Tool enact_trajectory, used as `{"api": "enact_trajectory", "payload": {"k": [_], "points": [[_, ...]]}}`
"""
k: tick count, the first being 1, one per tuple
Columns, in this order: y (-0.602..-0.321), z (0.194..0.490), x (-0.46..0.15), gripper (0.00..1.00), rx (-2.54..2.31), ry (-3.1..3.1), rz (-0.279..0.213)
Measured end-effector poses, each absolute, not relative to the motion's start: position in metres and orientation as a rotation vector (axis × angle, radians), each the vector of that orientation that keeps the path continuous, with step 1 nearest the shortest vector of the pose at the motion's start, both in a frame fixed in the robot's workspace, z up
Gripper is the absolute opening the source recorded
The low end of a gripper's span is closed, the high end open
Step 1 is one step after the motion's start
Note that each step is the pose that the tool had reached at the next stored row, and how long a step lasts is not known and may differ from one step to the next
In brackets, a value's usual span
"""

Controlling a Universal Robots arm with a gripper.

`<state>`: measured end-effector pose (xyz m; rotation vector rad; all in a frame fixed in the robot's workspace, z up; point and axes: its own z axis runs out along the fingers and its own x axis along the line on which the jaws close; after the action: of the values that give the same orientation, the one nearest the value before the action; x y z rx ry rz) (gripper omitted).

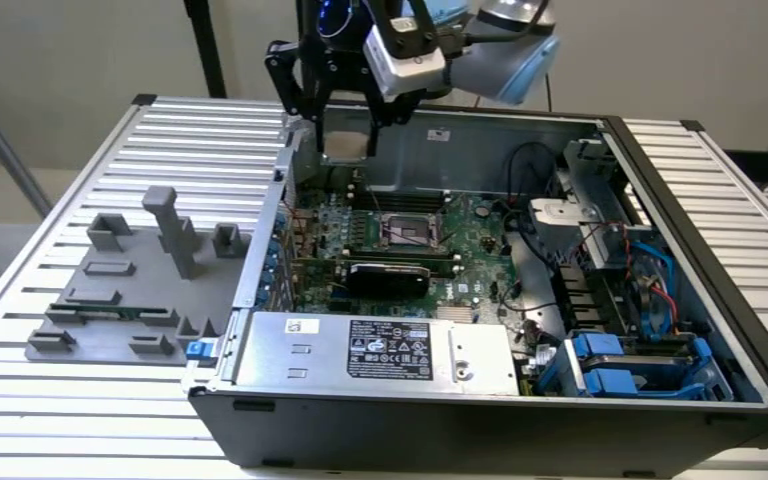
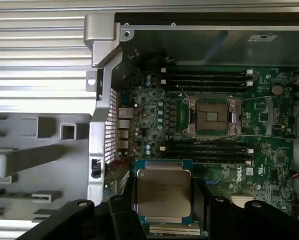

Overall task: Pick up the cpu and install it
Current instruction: 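Pick up the cpu and move it towards the insertion slot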

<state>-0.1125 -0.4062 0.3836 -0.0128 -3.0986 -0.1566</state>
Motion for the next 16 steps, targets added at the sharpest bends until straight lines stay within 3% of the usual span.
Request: {"api": "enact_trajectory", "payload": {"k": [16], "points": [[-0.371,0.355,-0.048,0.54,-0.013,-3.098,-0.156]]}}
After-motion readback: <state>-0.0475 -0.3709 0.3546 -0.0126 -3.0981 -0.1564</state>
